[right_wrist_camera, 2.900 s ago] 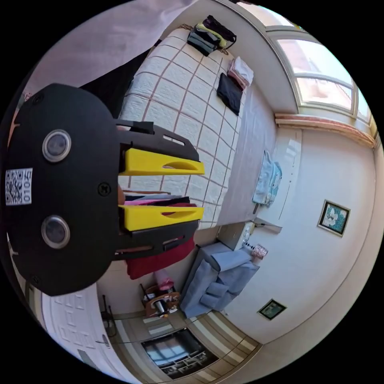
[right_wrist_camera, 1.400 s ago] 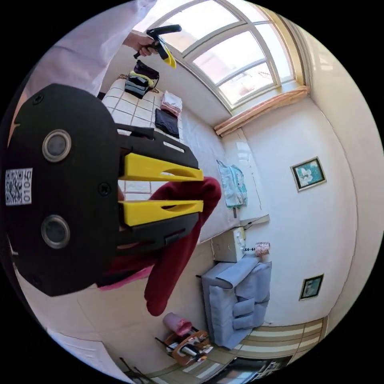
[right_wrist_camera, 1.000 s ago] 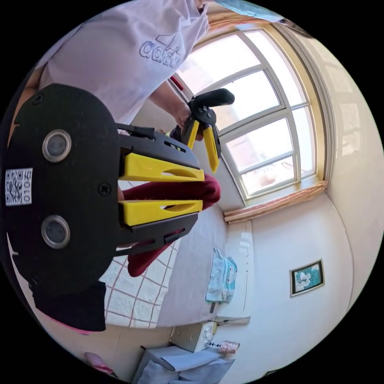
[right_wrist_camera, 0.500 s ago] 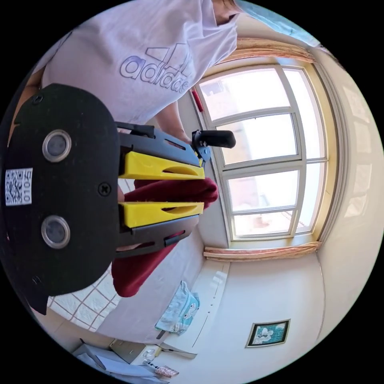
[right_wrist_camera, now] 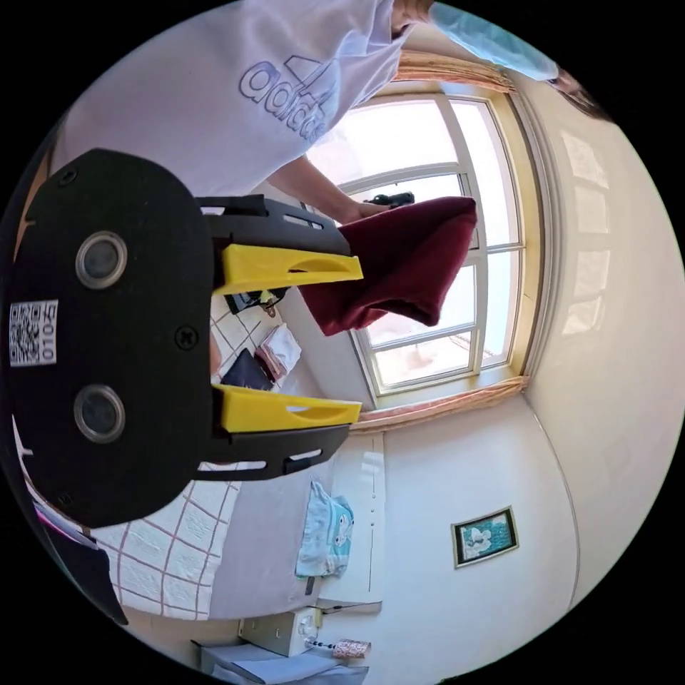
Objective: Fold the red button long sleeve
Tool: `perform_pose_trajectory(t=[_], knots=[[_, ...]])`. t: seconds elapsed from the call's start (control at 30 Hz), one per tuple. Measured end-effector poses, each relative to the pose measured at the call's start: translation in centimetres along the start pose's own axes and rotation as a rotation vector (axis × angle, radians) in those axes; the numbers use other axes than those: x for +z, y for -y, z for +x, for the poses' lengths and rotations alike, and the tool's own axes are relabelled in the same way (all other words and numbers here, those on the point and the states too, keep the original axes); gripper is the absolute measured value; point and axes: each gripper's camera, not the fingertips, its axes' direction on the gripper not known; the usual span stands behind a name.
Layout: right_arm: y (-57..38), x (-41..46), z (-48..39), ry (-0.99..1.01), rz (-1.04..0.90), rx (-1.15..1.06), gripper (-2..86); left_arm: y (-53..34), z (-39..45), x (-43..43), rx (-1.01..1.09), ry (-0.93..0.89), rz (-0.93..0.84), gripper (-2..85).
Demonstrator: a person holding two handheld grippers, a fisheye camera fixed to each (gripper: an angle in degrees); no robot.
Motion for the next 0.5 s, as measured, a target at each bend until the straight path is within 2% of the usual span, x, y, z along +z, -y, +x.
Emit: perform_pose_trajectory(t=[0.17,0.2,0.23,0.27,0.37,0.5], knots=[[2.7,2.4,-3.4,0.078,0.075,-0.174,19.7,-0.6,0.1,2.8,-0.036,-0.159,-0.022,5.7],[3.1,2.6,-3.7,0.080,0.077,-0.199,15.2,-1.2,0.2,3.8,-0.040,-0.178,-0.042,5.9],[3.8,2.8,-4.5,0.066,0.064,-0.299,6.0,-1.9,0.1,4.7,-0.045,-0.193,-0.077,6.2],[4.8,3.1,-4.6,0.005,0.026,-0.333,4.9,-2.3,0.0,5.1,-0.051,-0.197,-0.101,6.4],[8.4,3.6,-2.3,-0.084,-0.120,-0.242,3.6,-4.9,-1.6,6.0,-0.136,-0.115,-0.273,7.3],[11.8,3.5,-1.7,-0.083,-0.124,-0.226,3.8,-10.3,-3.0,4.9,-0.228,0.132,-0.563,9.1]])
